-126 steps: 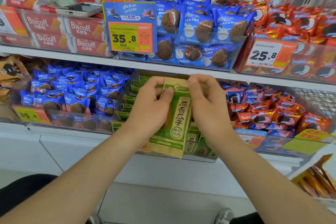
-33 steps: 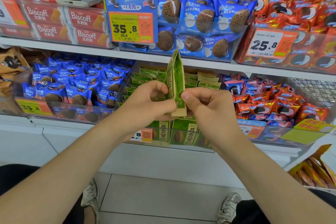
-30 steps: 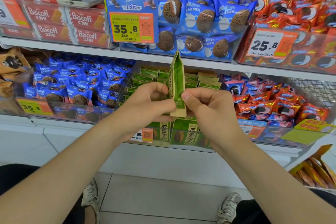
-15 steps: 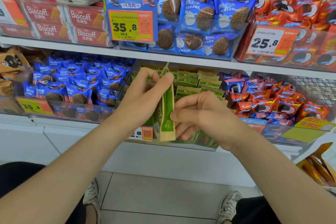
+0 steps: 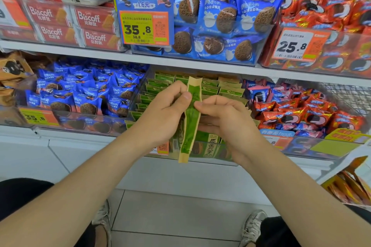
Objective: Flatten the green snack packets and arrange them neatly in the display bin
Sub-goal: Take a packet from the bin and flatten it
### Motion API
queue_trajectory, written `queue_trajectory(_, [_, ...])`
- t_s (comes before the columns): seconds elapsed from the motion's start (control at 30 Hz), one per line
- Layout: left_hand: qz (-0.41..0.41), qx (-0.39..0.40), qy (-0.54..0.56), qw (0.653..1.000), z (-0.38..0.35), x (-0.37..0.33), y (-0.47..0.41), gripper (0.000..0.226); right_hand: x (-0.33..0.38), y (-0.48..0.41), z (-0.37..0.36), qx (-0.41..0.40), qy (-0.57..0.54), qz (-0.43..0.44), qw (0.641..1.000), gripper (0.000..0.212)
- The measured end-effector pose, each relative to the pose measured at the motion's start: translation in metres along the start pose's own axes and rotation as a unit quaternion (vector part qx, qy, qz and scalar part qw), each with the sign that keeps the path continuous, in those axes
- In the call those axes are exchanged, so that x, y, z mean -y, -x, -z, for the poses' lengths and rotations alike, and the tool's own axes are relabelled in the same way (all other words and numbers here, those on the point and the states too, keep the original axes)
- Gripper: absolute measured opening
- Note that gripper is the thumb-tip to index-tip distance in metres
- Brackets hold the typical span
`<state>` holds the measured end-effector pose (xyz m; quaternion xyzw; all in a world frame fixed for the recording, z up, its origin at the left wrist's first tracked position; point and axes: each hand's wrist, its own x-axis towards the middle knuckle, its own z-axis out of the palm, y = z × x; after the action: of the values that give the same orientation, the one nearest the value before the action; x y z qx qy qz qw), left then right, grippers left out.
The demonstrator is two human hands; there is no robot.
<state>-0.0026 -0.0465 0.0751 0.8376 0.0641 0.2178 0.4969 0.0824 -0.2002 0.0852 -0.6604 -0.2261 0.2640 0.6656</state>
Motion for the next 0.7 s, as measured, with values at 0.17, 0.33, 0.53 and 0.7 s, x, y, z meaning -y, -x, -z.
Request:
queue_trajectory(0.17, [0.003,0.074,0.011,0.997,0.017,0.0,-0.002,0.028,0.01,0.001,0.014,0.082,0.052,0.03,0.995,0.035])
queue_trajectory(0.33, [0.0,0.191,-0.027,0.981,0.032,0.0,0.002,0.026,0.009,-0.006,0.031,0.117,0.254,0.151,0.948,0.038])
queue_trajectory(0.53, [-0.017,0.205,-0.021,0.978,0.031,-0.001,0.004,0.02,-0.001,-0.019,0.038,0.048,0.271,0.283,0.919,0.033])
queue_trajectory(0.7, [-0.072,0.182,-0.135,0.971,0.045,0.01,-0.004,0.016,0.005,-0.023,0.043,-0.063,0.28,0.302,0.909,0.026])
